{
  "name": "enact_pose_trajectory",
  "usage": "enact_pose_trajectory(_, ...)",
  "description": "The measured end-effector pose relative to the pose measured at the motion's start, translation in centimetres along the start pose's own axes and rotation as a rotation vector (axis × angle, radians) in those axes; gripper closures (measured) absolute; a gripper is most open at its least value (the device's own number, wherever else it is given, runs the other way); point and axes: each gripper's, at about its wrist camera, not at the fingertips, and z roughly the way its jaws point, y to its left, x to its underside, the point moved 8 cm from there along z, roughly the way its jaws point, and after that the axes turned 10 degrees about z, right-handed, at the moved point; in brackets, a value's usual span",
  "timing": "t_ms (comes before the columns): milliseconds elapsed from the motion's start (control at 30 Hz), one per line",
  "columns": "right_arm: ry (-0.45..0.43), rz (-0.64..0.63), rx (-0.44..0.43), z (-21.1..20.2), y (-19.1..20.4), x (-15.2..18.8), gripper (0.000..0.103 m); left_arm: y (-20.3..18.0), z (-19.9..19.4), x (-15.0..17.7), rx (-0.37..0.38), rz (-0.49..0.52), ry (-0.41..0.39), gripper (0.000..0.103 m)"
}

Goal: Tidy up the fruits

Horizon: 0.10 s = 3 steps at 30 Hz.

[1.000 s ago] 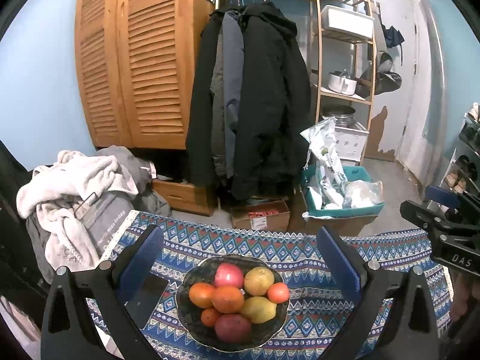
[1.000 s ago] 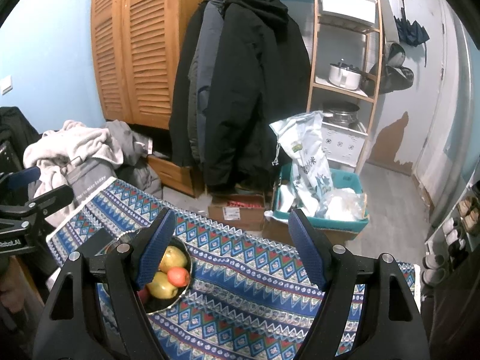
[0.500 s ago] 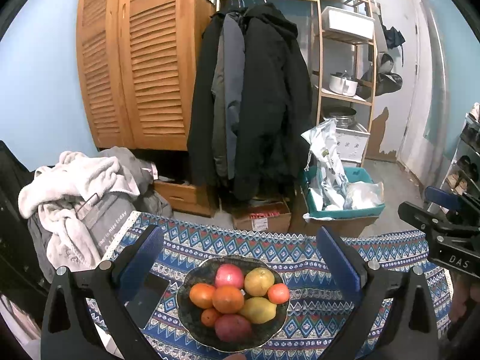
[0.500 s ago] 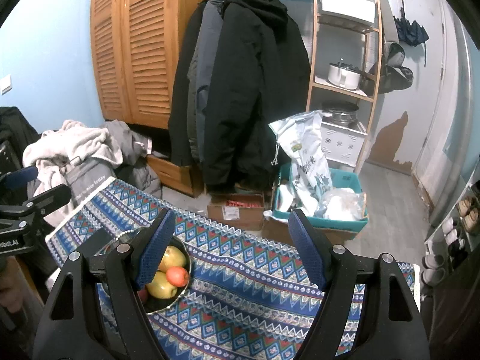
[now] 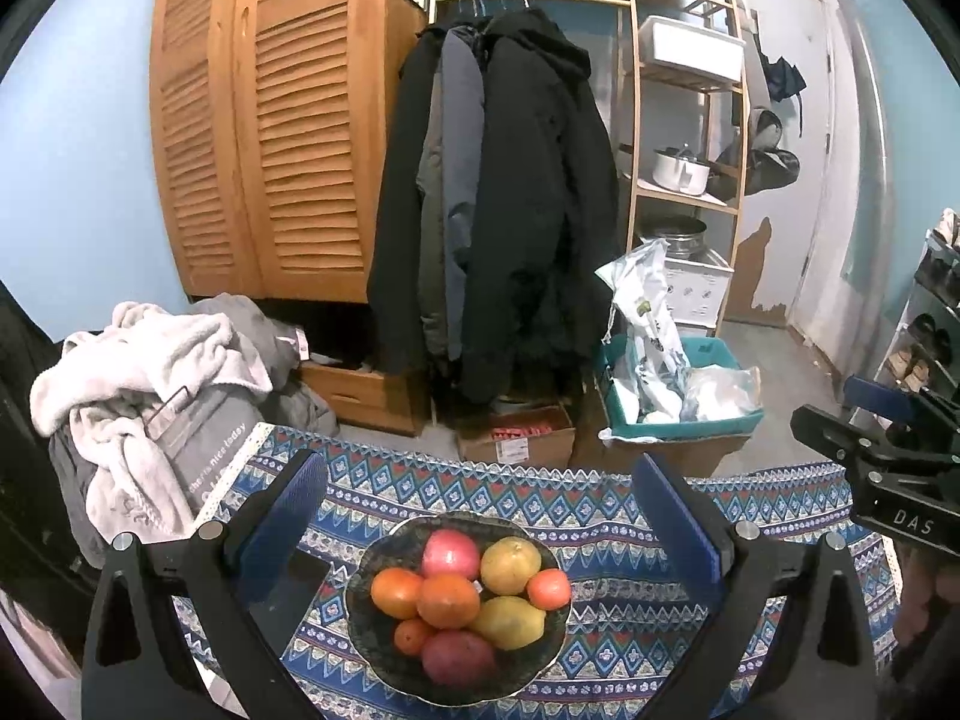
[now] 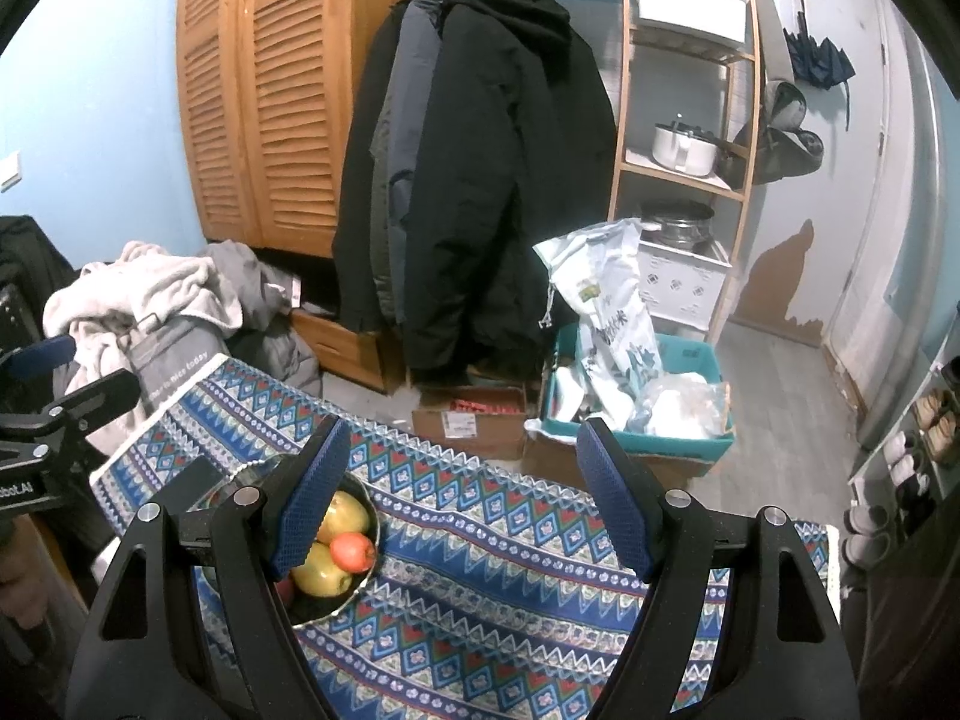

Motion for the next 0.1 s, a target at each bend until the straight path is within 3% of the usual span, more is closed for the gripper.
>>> enact_pose_trajectory(100, 0.001, 0.001, -0.001, -0.04, -0.03, 0.05, 0.026, -0.04, 0.16, 0.03, -0.004, -0.001, 0.011, 0.000)
